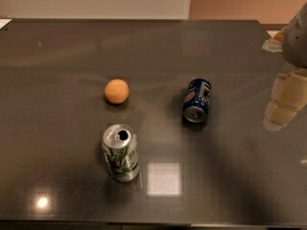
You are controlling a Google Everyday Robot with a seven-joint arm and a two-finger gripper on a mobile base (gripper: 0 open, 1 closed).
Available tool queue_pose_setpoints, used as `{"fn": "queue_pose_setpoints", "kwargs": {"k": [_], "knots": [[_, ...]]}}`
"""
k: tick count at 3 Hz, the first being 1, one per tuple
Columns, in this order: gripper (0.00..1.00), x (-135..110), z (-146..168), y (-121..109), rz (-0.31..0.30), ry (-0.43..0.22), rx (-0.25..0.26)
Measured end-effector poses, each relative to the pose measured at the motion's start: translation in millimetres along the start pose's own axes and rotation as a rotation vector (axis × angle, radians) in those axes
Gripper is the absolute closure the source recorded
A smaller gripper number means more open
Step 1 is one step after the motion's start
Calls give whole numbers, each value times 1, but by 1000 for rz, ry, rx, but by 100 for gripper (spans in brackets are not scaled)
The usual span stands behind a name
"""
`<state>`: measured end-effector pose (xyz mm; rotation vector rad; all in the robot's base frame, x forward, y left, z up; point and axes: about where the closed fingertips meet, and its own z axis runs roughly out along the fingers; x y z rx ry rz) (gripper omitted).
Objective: Place pepsi can upright
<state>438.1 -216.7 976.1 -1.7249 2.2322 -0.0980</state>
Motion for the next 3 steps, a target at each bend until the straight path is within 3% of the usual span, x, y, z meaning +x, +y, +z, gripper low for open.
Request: {"fn": "queue_pose_setpoints", "kwargs": {"k": [1, 2, 3], "knots": [[0, 0, 0, 0, 0, 0, 0], [0, -10, 5, -5, -43, -14, -37], [0, -26, 17, -12, -149, -18, -69]]}}
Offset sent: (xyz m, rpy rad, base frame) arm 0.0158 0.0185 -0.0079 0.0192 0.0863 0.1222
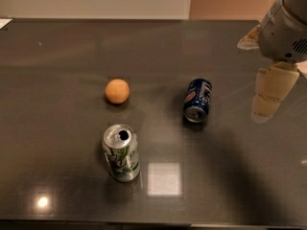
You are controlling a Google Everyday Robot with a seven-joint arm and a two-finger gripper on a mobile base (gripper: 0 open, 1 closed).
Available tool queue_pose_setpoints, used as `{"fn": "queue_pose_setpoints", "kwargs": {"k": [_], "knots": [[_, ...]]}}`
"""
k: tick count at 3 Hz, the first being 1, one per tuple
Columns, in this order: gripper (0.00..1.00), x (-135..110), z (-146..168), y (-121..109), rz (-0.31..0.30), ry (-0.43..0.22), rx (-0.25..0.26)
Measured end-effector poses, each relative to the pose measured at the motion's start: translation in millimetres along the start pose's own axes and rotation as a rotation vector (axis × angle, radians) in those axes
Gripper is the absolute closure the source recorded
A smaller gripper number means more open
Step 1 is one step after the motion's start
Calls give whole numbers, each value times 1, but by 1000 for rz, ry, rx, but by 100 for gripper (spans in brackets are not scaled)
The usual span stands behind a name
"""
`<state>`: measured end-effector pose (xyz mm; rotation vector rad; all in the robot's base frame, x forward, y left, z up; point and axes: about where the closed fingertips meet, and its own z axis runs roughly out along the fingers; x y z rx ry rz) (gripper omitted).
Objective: Place pepsi can upright
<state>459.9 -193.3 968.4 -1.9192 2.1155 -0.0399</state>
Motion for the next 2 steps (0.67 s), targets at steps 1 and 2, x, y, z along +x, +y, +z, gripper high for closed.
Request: {"fn": "queue_pose_setpoints", "kwargs": {"k": [1, 2], "knots": [[0, -15, 15, -11, -139, -22, -44], [0, -30, 28, -21, -303, -49, -66]]}}
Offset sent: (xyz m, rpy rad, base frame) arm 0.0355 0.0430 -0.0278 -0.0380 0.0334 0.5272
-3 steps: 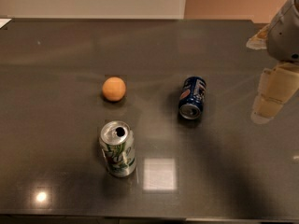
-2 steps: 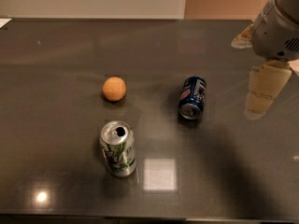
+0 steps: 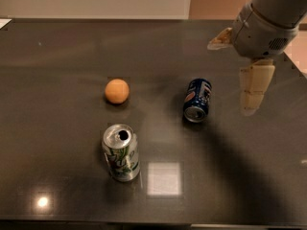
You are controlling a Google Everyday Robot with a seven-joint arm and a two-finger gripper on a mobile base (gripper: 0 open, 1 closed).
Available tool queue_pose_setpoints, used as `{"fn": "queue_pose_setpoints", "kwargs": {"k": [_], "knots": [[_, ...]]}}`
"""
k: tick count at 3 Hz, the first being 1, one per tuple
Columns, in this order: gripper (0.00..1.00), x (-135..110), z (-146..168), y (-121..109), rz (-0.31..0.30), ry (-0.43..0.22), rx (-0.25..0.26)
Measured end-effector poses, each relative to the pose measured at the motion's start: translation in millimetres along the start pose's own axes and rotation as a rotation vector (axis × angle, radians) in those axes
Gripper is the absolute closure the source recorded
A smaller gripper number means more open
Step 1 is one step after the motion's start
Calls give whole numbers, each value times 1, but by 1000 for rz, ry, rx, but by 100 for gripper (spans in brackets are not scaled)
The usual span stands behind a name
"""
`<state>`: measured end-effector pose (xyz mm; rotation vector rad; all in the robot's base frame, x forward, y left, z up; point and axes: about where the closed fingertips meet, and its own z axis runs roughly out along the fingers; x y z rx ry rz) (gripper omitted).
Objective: Place pepsi can upright
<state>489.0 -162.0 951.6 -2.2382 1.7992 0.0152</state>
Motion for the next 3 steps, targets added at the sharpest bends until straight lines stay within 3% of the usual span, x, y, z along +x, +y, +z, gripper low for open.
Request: {"fn": "queue_pose_setpoints", "kwargs": {"k": [1, 3], "knots": [[0, -4, 9, -11, -146, -31, -10], [0, -11, 30, -19, -455, -121, -84]]}}
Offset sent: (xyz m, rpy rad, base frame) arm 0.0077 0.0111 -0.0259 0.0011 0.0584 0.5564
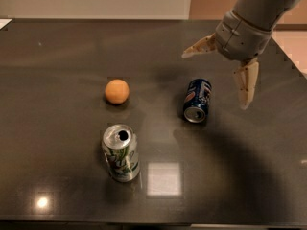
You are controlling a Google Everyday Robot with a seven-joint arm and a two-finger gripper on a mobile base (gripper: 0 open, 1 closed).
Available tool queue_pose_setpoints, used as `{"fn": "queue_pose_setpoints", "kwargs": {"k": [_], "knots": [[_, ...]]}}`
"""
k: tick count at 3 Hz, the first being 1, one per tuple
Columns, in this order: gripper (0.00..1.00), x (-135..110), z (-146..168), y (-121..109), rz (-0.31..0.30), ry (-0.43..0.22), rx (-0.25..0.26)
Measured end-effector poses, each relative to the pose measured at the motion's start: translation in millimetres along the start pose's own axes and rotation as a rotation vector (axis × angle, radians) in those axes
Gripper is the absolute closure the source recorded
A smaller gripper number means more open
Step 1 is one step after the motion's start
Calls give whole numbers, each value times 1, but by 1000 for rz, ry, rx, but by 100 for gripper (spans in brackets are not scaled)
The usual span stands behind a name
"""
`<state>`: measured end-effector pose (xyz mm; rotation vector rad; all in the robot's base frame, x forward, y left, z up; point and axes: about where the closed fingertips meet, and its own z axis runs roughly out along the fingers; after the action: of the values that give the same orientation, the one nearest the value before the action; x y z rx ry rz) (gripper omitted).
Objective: Place pepsi can upright
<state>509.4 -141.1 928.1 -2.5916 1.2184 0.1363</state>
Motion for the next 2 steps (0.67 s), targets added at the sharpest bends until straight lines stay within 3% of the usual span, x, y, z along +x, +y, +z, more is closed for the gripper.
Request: {"fn": "queue_pose_setpoints", "kwargs": {"k": [1, 2], "knots": [[0, -5, 14, 0, -154, -31, -37], [0, -8, 29, 5, -280, -14, -74]]}}
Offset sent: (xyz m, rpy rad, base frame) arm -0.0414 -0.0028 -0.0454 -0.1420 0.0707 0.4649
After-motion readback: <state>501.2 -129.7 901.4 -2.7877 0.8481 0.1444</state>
